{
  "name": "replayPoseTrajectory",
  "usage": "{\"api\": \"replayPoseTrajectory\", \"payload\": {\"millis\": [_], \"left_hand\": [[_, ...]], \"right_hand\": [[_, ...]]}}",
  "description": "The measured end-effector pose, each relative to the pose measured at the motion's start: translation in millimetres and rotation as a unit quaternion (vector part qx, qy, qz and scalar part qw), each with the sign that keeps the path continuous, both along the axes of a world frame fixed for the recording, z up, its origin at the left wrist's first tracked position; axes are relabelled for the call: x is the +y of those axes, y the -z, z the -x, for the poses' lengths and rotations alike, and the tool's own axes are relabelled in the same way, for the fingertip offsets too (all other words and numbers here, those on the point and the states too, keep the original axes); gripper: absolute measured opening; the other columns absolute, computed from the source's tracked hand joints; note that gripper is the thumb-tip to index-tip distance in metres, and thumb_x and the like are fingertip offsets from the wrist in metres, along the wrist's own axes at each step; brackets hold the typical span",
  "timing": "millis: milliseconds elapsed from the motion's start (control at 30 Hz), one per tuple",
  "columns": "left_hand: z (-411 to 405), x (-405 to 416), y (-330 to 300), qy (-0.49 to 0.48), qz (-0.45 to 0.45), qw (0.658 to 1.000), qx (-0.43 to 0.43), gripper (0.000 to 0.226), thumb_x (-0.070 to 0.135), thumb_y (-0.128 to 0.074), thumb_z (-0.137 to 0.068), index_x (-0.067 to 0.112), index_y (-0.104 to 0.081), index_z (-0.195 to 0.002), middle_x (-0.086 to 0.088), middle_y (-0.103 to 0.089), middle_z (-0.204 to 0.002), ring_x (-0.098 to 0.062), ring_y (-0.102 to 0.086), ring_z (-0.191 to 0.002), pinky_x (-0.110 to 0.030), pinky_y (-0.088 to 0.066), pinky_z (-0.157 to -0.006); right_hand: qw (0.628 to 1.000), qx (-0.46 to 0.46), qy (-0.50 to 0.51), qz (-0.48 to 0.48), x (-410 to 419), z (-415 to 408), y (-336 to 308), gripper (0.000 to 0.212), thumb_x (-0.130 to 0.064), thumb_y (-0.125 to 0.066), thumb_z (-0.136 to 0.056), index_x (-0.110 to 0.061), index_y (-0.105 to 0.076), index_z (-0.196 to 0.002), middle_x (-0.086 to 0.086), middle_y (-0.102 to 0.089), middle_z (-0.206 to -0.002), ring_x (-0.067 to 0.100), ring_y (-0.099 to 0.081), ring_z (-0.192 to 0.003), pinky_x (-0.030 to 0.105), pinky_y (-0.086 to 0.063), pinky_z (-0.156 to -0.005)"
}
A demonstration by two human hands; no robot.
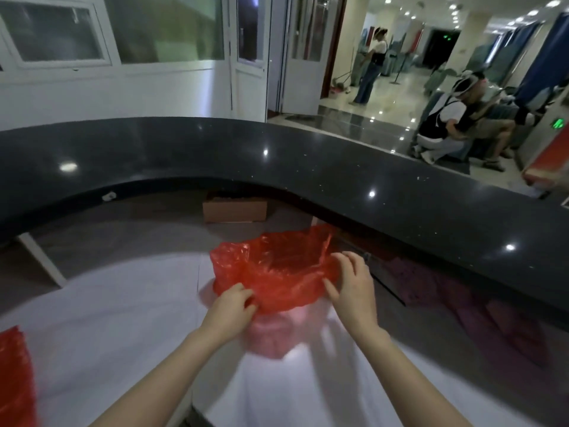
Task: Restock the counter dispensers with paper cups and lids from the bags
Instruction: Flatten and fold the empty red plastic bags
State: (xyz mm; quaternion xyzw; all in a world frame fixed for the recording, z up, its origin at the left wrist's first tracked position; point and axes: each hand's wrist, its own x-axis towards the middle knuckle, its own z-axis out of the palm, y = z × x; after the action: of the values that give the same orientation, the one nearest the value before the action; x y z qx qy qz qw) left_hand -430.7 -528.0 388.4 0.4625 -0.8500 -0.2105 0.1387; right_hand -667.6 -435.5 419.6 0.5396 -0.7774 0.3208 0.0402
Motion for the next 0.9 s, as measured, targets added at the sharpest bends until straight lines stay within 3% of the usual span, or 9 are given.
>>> {"api": "replayPoseTrajectory", "payload": {"millis": [100, 233, 300, 367, 467, 533, 667, 767, 900], "left_hand": [[9, -7, -14, -0.083, -0.088, 0.989, 0.089, 0.029, 0.022, -0.054, -0.097, 0.006, -0.065, -0.075, -0.003, -0.057, -0.075, -0.021, -0.053, -0.076, -0.031, -0.028, -0.065], [15, -12, -31, -0.183, -0.195, 0.937, 0.223, 0.029, 0.023, -0.046, -0.101, 0.011, -0.069, -0.088, -0.008, -0.068, -0.090, -0.026, -0.061, -0.088, -0.037, -0.047, -0.083], [19, -11, -38, -0.247, -0.267, 0.878, 0.313, 0.027, 0.023, -0.045, -0.100, 0.011, -0.069, -0.103, -0.011, -0.067, -0.104, -0.028, -0.061, -0.099, -0.040, -0.048, -0.096], [18, -12, -41, -0.301, -0.332, 0.803, 0.394, 0.025, 0.024, -0.047, -0.100, 0.010, -0.068, -0.097, -0.015, -0.068, -0.103, -0.029, -0.063, -0.092, -0.043, -0.050, -0.092], [7, -13, -51, -0.323, -0.404, 0.712, 0.475, 0.028, 0.030, -0.048, -0.100, 0.010, -0.067, -0.096, -0.013, -0.070, -0.090, -0.026, -0.065, -0.079, -0.038, -0.053, -0.076], [-2, -10, -60, -0.284, -0.425, 0.709, 0.485, 0.034, 0.033, -0.046, -0.101, 0.008, -0.068, -0.101, -0.015, -0.072, -0.093, -0.028, -0.068, -0.085, -0.038, -0.055, -0.077], [-14, 8, -76, -0.165, -0.493, 0.726, 0.450, 0.043, 0.038, -0.039, -0.103, 0.008, -0.067, -0.115, -0.017, -0.073, -0.107, -0.030, -0.069, -0.101, -0.041, -0.054, -0.087], [-28, 16, -85, -0.119, -0.527, 0.728, 0.422, 0.043, 0.041, -0.038, -0.102, 0.011, -0.067, -0.115, -0.015, -0.073, -0.108, -0.028, -0.072, -0.094, -0.036, -0.057, -0.074], [-60, 13, -92, -0.103, -0.545, 0.713, 0.428, 0.047, 0.045, -0.036, -0.101, 0.011, -0.066, -0.114, -0.017, -0.071, -0.111, -0.030, -0.070, -0.099, -0.044, -0.052, -0.088]], "right_hand": [[0.989, -0.125, 0.075, 0.004, 5, -5, -9, 0.028, -0.043, -0.059, -0.091, -0.019, -0.053, -0.105, -0.002, -0.050, -0.105, 0.012, -0.052, -0.086, 0.030, -0.046, -0.074], [0.975, -0.222, 0.014, -0.002, 13, -21, -3, 0.034, -0.049, -0.034, -0.097, -0.023, -0.055, -0.086, -0.004, -0.059, -0.084, 0.012, -0.056, -0.075, 0.031, -0.041, -0.067], [0.958, -0.286, -0.030, 0.016, 16, -33, 0, 0.027, -0.045, -0.038, -0.099, -0.030, -0.057, -0.111, -0.012, -0.064, -0.104, 0.003, -0.060, -0.091, 0.024, -0.044, -0.078], [0.945, -0.321, -0.055, 0.029, 19, -46, 3, 0.048, -0.040, -0.051, -0.096, -0.036, -0.035, -0.141, -0.025, -0.045, -0.133, -0.008, -0.051, -0.111, 0.013, -0.041, -0.088], [0.948, -0.308, -0.012, 0.074, 24, -64, 6, 0.057, -0.034, -0.064, -0.090, -0.034, -0.037, -0.140, -0.023, -0.037, -0.138, -0.006, -0.047, -0.118, 0.016, -0.042, -0.091], [0.959, -0.279, -0.025, 0.039, 22, -74, 8, 0.042, -0.036, -0.068, -0.086, -0.030, -0.052, -0.125, -0.013, -0.049, -0.124, 0.003, -0.054, -0.111, 0.021, -0.047, -0.087], [0.949, -0.296, -0.098, -0.052, 15, -107, 0, 0.062, -0.047, -0.069, -0.082, -0.028, -0.045, -0.137, -0.013, -0.051, -0.124, 0.003, -0.053, -0.110, 0.019, -0.043, -0.091], [0.923, -0.375, -0.087, -0.009, 10, -125, -16, 0.062, -0.031, -0.074, -0.082, -0.034, -0.042, -0.134, -0.010, -0.055, -0.121, 0.003, -0.060, -0.101, 0.022, -0.053, -0.083], [0.889, -0.439, -0.131, -0.021, 19, -135, -34, 0.065, -0.010, -0.073, -0.081, -0.035, -0.042, -0.132, -0.001, -0.056, -0.112, 0.010, -0.062, -0.090, 0.025, -0.056, -0.076]]}}
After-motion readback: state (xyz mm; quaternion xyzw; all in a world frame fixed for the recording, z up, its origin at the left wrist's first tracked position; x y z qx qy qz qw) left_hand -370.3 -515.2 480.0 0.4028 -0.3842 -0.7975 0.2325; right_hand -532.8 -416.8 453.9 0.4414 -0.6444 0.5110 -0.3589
